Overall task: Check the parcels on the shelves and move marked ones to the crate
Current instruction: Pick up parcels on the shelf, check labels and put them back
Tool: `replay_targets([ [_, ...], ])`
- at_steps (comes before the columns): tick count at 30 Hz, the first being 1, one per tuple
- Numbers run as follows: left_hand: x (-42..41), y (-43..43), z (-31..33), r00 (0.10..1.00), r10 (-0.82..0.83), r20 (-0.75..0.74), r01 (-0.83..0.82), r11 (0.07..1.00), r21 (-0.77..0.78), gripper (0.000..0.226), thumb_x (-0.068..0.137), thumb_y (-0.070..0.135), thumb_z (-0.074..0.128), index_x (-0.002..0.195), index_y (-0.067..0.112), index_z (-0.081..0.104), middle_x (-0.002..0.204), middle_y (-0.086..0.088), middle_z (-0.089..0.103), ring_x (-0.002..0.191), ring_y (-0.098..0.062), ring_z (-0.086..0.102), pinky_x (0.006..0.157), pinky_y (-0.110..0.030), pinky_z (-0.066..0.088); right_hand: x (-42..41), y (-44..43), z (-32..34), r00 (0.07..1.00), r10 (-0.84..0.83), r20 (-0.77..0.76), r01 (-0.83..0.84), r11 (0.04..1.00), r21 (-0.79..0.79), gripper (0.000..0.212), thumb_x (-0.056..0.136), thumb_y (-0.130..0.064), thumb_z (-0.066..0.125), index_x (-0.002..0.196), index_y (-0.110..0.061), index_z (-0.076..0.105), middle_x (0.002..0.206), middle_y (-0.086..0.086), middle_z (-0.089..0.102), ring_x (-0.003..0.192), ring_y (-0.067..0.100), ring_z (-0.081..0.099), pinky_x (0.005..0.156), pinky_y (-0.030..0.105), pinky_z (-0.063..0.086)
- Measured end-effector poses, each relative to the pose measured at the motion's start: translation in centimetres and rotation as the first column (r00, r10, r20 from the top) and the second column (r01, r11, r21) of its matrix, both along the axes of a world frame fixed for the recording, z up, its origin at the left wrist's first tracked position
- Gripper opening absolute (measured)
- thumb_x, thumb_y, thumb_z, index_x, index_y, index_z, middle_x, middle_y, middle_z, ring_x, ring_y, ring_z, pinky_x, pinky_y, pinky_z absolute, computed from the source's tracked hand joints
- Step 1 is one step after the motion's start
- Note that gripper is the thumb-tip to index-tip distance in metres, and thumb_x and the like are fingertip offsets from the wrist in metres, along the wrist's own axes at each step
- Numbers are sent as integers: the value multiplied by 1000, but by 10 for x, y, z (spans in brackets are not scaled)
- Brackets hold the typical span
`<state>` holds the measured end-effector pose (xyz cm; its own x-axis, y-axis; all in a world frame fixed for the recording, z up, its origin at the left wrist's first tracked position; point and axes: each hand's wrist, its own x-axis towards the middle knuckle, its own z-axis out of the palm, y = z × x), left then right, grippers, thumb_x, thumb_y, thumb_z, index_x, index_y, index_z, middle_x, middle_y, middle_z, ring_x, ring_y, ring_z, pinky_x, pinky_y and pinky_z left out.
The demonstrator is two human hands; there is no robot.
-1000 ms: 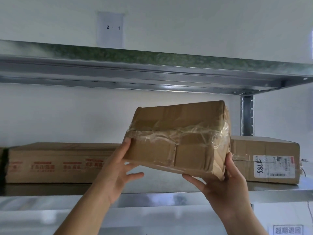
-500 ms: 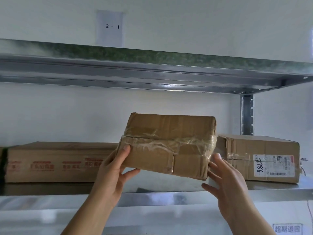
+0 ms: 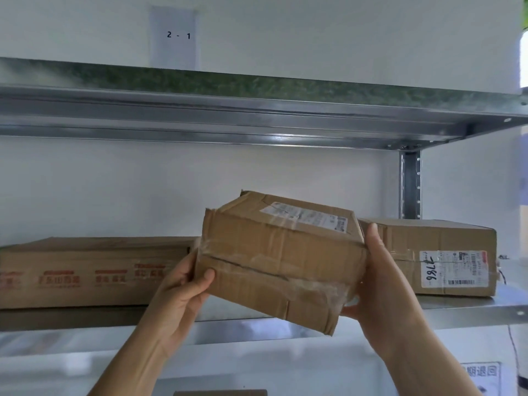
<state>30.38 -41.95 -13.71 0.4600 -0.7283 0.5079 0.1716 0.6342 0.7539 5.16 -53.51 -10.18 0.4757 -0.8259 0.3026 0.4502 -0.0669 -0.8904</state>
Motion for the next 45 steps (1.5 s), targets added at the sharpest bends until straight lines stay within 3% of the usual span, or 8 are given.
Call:
replay_targets([
  [6, 13, -5, -14, 996, -79, 43, 77, 996, 47, 81, 62, 8, 90, 136, 13, 60, 137, -18, 61, 126, -30, 60, 105, -45, 47, 3, -4, -9, 994, 24, 105, -30, 998, 59, 52, 75, -41, 75, 123, -22, 73, 125, 10, 72, 124, 42, 60, 83, 53, 51],
  [10, 3, -3, -11, 997, -74, -34, 75, 995, 60, 56, 82, 0, 62, 136, 13, 61, 131, -16, 66, 118, -30, 65, 104, -47, 49, 4, -2, -10, 988, 15, 157, -27, 997, 69, 42, 83, -27, 62, 123, -13, 71, 121, 13, 74, 109, 34, 66, 86, 48, 50],
  [16, -4, 6, 0, 997, 53, -54, -44, 986, 162, 60, 89, 60, 54, 128, 17, 67, 131, -8, 68, 131, -25, 55, 116, -54, 32, 1, 0, -10, 978, 29, 204, -32, 999, 12, 39, 89, -16, 53, 125, -16, 69, 118, 7, 76, 107, 25, 72, 76, 40, 57],
  [20, -3, 6, 9, 971, 205, 125, -229, 949, 219, 105, 43, 92, 69, 119, 19, 71, 123, -1, 72, 126, -16, 59, 119, -46, 30, -3, -3, -7, 982, 23, 186, -9, 997, -74, 56, 75, -17, 57, 130, -23, 67, 122, 6, 74, 114, 27, 69, 77, 41, 56],
  [24, -12, 6, 27, 895, 283, 345, -374, 897, 236, 98, 36, 101, 58, 106, 35, 75, 110, 11, 76, 116, -13, 64, 111, -40, 39, -4, -13, -7, 988, 18, 154, 2, 992, -129, 59, 84, -1, 49, 135, -26, 65, 126, 5, 73, 119, 27, 66, 83, 41, 53],
  [30, -37, -5, 28, 808, 382, 449, -471, 876, 102, 35, 82, 58, 70, 116, 52, 64, 116, 24, 69, 107, 4, 65, 88, -22, 49, 0, -28, -14, 997, -59, 56, 67, 987, -149, 62, 87, 12, 41, 129, -25, 68, 116, 4, 77, 112, 22, 69, 83, 34, 52],
  [35, -31, -31, 17, 759, 439, 481, -526, 848, 56, 39, 96, 15, 62, 111, 51, 58, 109, 24, 70, 105, 8, 64, 78, -10, 53, 9, -50, -22, 976, -197, -93, 183, 973, -138, 57, 89, 14, 43, 117, -27, 71, 105, 3, 77, 109, 26, 66, 83, 37, 53],
  [45, -17, -81, -10, 726, 448, 521, -620, 755, 214, 44, 100, 16, 56, 139, 34, 42, 136, 3, 61, 125, -19, 59, 108, -46, 46, 35, -91, -38, 943, -279, -184, 255, 956, -144, 68, 81, 22, 41, 119, -27, 69, 107, 0, 77, 110, 23, 67, 99, 44, 53],
])
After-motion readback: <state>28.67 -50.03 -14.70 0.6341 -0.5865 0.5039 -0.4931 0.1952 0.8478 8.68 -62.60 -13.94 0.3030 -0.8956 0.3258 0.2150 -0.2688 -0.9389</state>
